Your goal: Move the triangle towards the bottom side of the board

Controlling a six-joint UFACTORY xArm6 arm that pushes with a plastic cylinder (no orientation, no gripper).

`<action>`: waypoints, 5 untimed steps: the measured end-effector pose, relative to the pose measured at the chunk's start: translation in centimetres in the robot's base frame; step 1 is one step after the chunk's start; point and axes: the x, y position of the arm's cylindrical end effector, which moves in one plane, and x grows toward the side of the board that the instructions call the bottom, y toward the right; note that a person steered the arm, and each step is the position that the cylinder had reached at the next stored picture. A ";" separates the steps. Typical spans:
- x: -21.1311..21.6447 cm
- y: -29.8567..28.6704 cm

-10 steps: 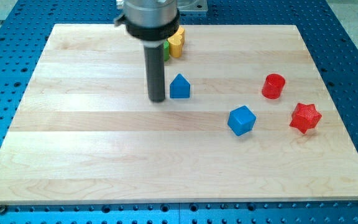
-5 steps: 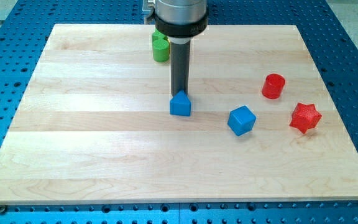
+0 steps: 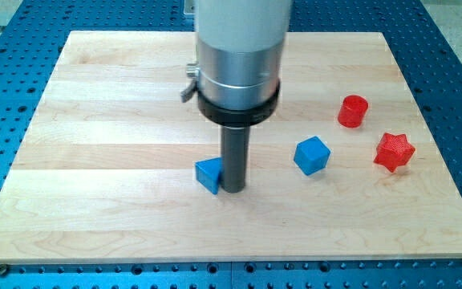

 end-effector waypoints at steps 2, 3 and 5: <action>-3.6 -2.6; 2.3 -5.4; 5.3 2.0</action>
